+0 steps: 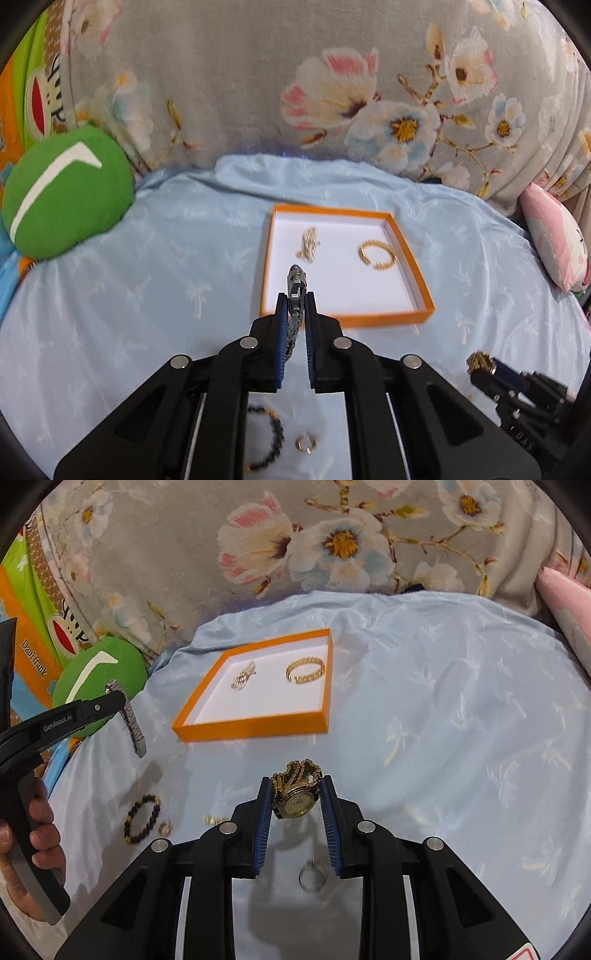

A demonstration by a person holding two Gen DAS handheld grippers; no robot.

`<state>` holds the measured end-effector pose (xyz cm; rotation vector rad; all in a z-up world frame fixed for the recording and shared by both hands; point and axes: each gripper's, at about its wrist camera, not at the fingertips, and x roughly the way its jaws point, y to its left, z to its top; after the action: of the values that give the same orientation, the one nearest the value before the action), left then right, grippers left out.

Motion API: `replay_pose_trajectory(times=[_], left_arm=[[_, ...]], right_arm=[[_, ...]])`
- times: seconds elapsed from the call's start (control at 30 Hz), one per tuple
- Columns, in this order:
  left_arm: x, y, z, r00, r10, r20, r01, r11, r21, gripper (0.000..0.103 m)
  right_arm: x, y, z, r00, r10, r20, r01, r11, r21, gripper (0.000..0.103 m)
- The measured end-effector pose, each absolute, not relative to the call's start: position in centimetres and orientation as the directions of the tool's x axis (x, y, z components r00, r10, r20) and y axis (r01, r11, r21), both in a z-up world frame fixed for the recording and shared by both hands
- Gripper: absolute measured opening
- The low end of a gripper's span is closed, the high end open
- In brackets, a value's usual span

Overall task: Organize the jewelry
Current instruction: 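Carry both watches into the orange box and open both tools to release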

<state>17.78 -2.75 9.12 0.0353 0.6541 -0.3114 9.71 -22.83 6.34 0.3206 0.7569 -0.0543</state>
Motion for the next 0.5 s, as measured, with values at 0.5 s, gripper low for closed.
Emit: replay_pose_trajectory(times=[0.5], left_arm=[[29.3,-9.2,4.2,0.690,-0.253,-0.678,0.302,0.952,-0.049,0.008]], right_arm=[[23.4,-23.9,3.2,0.684,0.101,-0.722,0.123,0.960,0.251,0.025]])
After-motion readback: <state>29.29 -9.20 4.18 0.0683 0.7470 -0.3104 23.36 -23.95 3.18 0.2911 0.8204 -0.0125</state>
